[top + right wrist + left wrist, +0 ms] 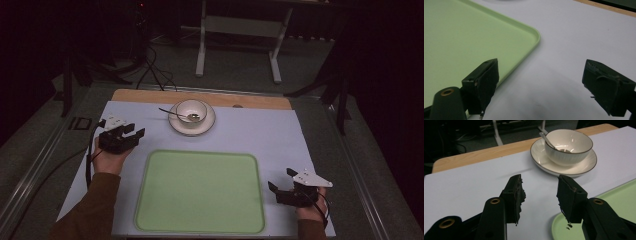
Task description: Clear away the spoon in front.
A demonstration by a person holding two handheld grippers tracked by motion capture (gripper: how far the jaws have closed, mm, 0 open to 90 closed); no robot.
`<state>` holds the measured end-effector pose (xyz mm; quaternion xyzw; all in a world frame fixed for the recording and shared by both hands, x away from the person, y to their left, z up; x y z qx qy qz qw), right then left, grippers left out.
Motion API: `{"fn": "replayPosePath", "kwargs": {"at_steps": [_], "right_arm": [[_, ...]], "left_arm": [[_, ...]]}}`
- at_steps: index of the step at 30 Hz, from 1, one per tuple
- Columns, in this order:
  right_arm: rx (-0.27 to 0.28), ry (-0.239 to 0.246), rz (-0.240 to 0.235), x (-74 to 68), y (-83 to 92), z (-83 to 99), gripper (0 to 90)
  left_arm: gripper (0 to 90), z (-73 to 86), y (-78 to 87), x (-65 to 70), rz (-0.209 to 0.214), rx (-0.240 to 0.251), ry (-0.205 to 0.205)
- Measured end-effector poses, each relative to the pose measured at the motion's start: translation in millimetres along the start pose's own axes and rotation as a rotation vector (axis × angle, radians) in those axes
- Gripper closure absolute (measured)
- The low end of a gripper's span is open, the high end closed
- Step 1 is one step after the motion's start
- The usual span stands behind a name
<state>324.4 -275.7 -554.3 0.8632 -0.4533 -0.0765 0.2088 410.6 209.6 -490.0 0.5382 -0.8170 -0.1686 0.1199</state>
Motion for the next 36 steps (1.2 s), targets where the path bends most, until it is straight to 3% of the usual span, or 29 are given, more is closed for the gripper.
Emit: {"fn": "replayPosePath", "kwargs": {"at_steps": [12,18,22,31,32,33,36], "right_arm": [[0.002,0.009,0.001,0.1,-0.2,0.2,13.8],[-0.013,0.026,0.003,-1.3,-1.6,1.8,13.8],[-0.012,0.025,0.007,-0.5,-1.4,1.7,13.8],[-0.022,0.015,0.019,1.8,-0.8,3.3,13.9],[-0.021,0.016,0.02,2.1,-0.7,3.2,13.9],[-0.019,0.014,0.021,2.3,-0.6,3.1,13.9],[-0.031,0.006,0.023,2.9,-1.0,4.9,13.8]], "left_arm": [[55.3,-16.0,-42.0,2.6,0.037,-0.008,-0.01],[56.3,-15.8,-68.6,4.6,0.037,-0.03,0.024],[56.3,-19.7,-83.6,9.8,0.048,-0.027,0.023],[58.1,-23.4,-103.1,9.1,0.087,-0.049,0.085],[58.2,-25.0,-105.7,8.7,0.101,-0.056,0.119],[58.5,-26.1,-106.6,10.0,0.112,-0.062,0.127],[62.5,-27.4,-108.7,14.5,0.123,-0.091,0.095]]}}
Point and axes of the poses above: each handheld gripper's, and its own axes: y roughly backward along the jaws, z roughly out of its underside, x roughly to its right, the point moved 8 cm from there along -y, roughly forward along the jaws, and after that the axes turned 6 degrees about x, right-handed, at the moved point
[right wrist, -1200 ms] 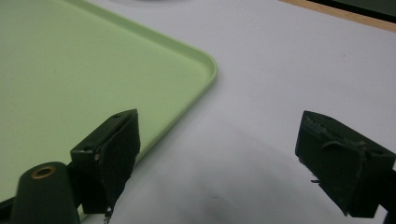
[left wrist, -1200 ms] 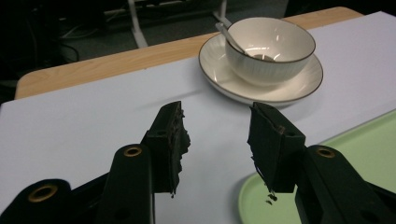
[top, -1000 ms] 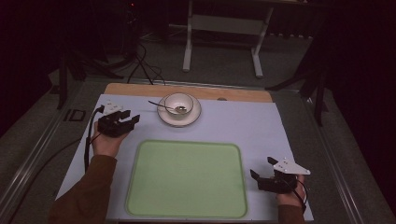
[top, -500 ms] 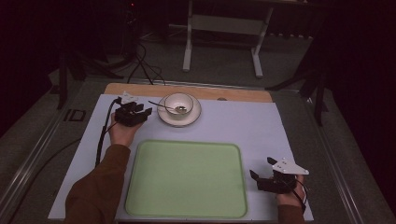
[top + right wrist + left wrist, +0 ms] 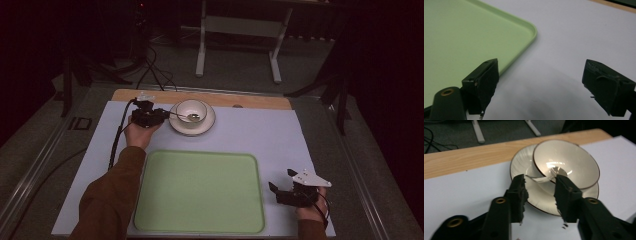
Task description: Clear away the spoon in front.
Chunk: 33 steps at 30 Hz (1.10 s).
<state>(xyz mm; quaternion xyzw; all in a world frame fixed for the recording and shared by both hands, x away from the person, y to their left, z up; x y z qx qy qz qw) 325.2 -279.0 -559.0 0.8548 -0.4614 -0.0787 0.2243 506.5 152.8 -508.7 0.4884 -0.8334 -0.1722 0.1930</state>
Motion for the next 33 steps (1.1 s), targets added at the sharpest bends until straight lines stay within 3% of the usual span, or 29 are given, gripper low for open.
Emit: {"fn": "replayPosePath", "kwargs": {"at_steps": [3,12,17,20,30,33], "right_arm": [[-0.01,-0.005,0.005,0.9,-0.8,1.4,13.9],[-0.034,-0.02,0.02,3.7,-2.2,5.0,14.0],[-0.035,-0.021,0.022,3.6,-2.2,5.1,14.0],[-0.04,-0.023,0.022,3.9,-2.9,6.1,14.0],[-0.041,-0.032,0.027,5.6,-2.4,7.4,14.1],[-0.04,-0.033,0.029,5.8,-2.5,7.2,14.1]], "left_arm": [[70.0,-3.2,1.6,2.2,0.017,0.022,0.022],[83.2,-7.7,9.1,12.8,0.086,0.047,0.012],[88.2,-9.4,12.1,16.5,0.088,0.057,-0.001],[88.7,-13.6,17.5,20.0,0.064,0.079,-0.018],[89.1,-30.6,44.3,20.3,0.048,0.162,0.007],[89.1,-32.8,52.6,21.0,0.045,0.165,-0.006]]}}
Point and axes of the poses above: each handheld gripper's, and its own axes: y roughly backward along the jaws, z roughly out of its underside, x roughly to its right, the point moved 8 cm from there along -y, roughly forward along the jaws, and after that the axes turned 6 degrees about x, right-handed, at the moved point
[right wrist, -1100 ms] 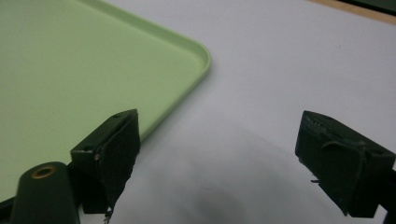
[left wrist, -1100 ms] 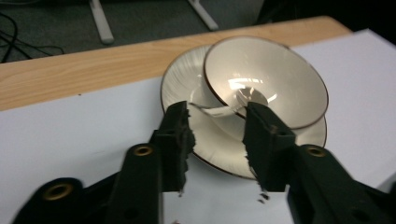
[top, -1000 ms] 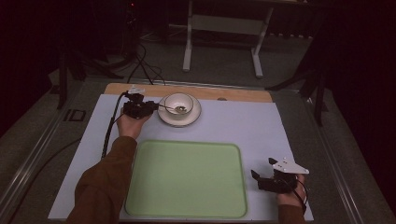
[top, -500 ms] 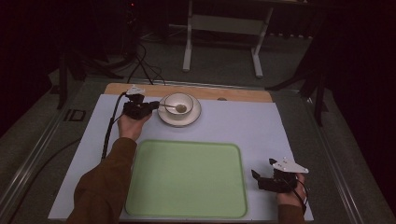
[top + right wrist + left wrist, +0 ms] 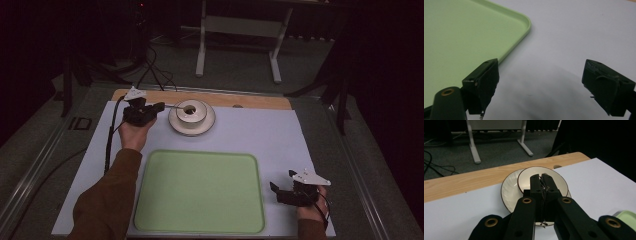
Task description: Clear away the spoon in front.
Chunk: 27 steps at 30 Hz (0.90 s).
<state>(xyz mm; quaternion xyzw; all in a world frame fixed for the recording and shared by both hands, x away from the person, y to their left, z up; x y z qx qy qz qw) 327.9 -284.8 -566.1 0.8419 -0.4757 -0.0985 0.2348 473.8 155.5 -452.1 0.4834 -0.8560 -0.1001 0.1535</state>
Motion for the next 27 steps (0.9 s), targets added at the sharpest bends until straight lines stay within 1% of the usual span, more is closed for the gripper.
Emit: {"fn": "replayPosePath", "kwargs": {"at_steps": [2,4,6,9,11,13,15,16,18,19,20,21,27], "right_arm": [[0.004,0.001,0.003,0.3,0.6,-0.5,14.2],[0.009,-0.002,0.007,0.9,1.3,-1.1,14.2],[0.016,-0.005,0.01,1.6,2.4,-1.8,14.3],[0.025,-0.007,0.015,2.5,3.2,-2.6,14.2],[0.028,-0.009,0.021,3.1,3.6,-2.8,14.2],[0.032,-0.015,0.028,3.8,4.1,-3.1,14.2],[0.034,-0.017,0.03,4.3,4.4,-3.2,14.2],[0.038,-0.019,0.034,5.1,4.7,-3.4,14.2],[0.038,-0.019,0.037,5.5,4.7,-3.5,14.2],[0.038,-0.018,0.039,5.6,4.7,-3.6,14.2],[0.038,-0.018,0.039,5.6,4.7,-3.6,14.2],[0.039,-0.016,0.039,5.6,4.9,-3.7,14.2],[0.039,-0.017,0.044,6.0,5.2,-3.8,14.2]], "left_arm": [[89.1,-1.5,5.3,0.8,-0.005,-0.002,-0.016],[89.1,-2.1,10.9,1.4,-0.022,-0.008,-0.055],[89.1,-2.4,16.9,1.9,-0.033,-0.01,-0.081],[89.1,-2.3,25.9,1.5,-0.048,-0.009,-0.102],[89.0,-1.5,32.4,1.4,-0.048,-0.007,-0.1],[89.1,0.9,39.5,1.4,-0.062,-0.014,-0.107],[89.1,0.9,39.5,1.4,-0.062,-0.014,-0.107],[89.1,4.4,50.0,1.9,-0.054,-0.011,-0.104],[89.1,7.5,57.0,1.4,-0.059,-0.016,-0.111],[89.0,8.3,60.5,0.6,-0.062,-0.015,-0.108],[89.1,8.3,60.5,0.6,-0.062,-0.015,-0.108],[89.1,8.8,66.4,0.0,-0.058,-0.003,-0.095],[89.1,13.0,82.8,0.7,-0.059,0.007,-0.097]]}}
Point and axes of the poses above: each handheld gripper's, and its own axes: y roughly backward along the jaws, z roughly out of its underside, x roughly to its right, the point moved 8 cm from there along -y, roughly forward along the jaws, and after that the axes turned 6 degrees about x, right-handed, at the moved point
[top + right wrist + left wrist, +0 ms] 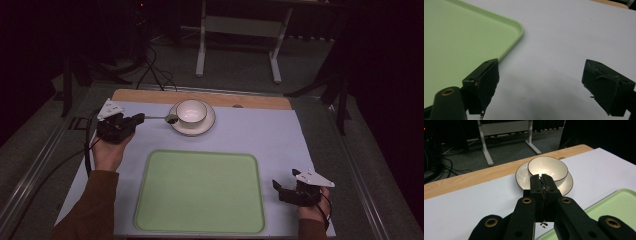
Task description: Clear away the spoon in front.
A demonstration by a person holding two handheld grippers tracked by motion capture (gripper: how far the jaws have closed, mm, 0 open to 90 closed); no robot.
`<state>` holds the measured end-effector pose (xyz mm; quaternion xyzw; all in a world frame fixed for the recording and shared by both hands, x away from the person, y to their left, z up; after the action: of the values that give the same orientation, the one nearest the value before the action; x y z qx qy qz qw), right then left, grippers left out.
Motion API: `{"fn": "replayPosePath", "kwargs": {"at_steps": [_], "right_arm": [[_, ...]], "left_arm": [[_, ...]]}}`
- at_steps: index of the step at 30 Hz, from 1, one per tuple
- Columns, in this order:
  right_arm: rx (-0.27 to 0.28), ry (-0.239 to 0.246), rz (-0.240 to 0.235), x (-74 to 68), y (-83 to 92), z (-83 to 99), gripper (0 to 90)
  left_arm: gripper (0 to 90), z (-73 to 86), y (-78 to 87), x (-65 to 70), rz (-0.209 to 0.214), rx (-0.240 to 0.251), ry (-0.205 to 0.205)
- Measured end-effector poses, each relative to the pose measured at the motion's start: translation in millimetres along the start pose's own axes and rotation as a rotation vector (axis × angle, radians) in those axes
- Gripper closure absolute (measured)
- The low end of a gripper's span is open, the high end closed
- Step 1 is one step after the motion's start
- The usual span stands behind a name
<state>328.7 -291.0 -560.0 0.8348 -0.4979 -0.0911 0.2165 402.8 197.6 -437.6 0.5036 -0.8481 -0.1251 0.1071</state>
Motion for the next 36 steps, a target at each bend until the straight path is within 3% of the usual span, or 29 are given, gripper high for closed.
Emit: {"fn": "replayPosePath", "kwargs": {"at_steps": [18,23,26,36], "right_arm": [[0.0,0.002,0.007,0.4,0.0,0.0,14.2],[0.004,0.003,0.009,0.6,0.6,-0.6,14.2],[0.007,0.006,0.009,0.5,1.0,-1.2,14.2],[0.0,0.012,0.017,0.5,1.8,-0.3,14.2]], "left_arm": [[89.0,21.3,23.1,6.5,0.005,-0.02,0.005],[88.9,29.1,31.5,9.3,0.024,-0.015,-0.021],[88.9,34.1,37.5,8.7,0.023,-0.008,-0.006],[88.9,52.9,46.9,7.8,0.014,-0.064,0.01]]}}
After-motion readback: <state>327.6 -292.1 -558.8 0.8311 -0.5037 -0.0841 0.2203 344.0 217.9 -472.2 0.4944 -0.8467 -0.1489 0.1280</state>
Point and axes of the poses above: each handheld gripper's, and its own axes: y roughly backward along the jaws, z roughly out of its underside, x roughly to its right, the point moved 8 cm from there along -y, roughly forward along the jaws, and after that the axes turned 6 degrees about x, right-handed, at the moved point
